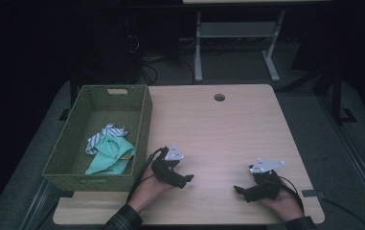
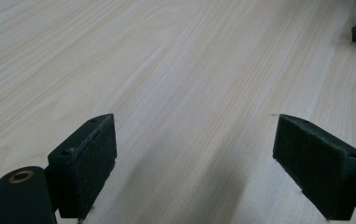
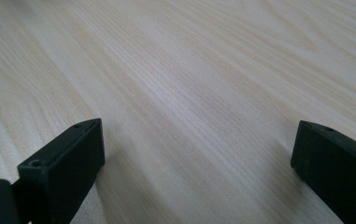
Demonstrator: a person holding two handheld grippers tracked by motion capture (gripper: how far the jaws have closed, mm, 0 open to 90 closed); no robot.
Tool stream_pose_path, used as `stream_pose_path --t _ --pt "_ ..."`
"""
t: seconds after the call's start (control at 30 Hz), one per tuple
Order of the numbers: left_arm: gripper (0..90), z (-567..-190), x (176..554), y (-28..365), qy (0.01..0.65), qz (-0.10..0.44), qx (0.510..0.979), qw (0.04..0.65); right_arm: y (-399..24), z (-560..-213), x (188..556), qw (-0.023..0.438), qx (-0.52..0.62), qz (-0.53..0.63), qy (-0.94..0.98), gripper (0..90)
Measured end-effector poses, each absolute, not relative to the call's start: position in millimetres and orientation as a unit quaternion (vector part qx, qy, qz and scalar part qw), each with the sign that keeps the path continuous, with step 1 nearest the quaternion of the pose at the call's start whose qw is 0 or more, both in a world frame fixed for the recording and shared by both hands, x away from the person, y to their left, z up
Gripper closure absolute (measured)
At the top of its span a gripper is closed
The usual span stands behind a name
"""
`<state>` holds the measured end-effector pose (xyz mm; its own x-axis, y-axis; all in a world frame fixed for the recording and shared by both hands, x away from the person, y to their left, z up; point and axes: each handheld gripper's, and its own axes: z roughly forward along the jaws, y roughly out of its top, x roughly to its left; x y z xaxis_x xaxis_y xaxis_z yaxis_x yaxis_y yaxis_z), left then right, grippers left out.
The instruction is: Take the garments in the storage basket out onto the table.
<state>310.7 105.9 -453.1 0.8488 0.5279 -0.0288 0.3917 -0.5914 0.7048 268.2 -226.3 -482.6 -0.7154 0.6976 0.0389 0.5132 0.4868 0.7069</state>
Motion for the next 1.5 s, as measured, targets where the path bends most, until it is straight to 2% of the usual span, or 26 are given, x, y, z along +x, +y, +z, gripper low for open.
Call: stream_pose_path --t 1.5 --pt "12.9 -425 320 106 0.251 0.079 0.889 0.375 -226 -483 268 0.128 0.355 0.361 0.853 2.5"
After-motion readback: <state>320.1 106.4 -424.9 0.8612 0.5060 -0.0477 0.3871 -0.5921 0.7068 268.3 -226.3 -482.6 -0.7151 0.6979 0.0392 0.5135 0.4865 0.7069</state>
